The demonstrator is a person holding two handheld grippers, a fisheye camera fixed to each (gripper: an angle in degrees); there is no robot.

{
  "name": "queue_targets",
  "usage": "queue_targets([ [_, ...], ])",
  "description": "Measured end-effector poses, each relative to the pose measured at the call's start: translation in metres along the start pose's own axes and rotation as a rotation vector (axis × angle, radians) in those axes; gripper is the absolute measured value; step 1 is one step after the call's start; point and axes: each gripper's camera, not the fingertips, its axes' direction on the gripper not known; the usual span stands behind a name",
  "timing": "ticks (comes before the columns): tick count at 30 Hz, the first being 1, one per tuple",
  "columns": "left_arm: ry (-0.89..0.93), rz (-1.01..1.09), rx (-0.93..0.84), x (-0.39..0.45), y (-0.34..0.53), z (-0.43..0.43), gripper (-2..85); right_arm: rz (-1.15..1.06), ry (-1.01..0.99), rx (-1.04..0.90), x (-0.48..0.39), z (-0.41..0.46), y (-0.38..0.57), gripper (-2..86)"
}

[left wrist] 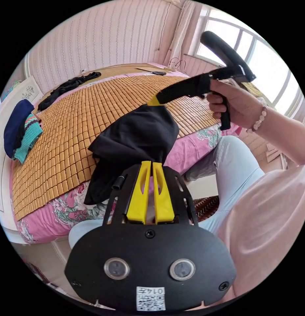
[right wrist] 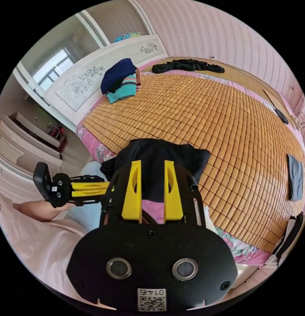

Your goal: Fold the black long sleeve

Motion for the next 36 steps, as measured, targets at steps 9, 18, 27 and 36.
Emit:
queue_targets([
  [9,-0.032,0.05,-0.003,0.028,-0.004,0.013,-1.0,-0.164,0.163,-0.505,-0.037,0.125,-0.051,11.0],
  [18,-0.065,-0.144,-0.071,-0.022,0.026,-0.018,1.4,0.099,-0.109,-0.107,0.06,-0.052,0.034,2.3],
  [27,0.057,-0.285,-0.191,-0.085,0.008,0.023,10.7,0.37,-0.136,0.017,0.107,-0.165,0.161,2.2],
  [36,0.028,-0.064,-0.399,-0.053,-0.017,0.068,6.9,0.433,-0.183,0.053,0.116,-0.212,0.197,2.3],
])
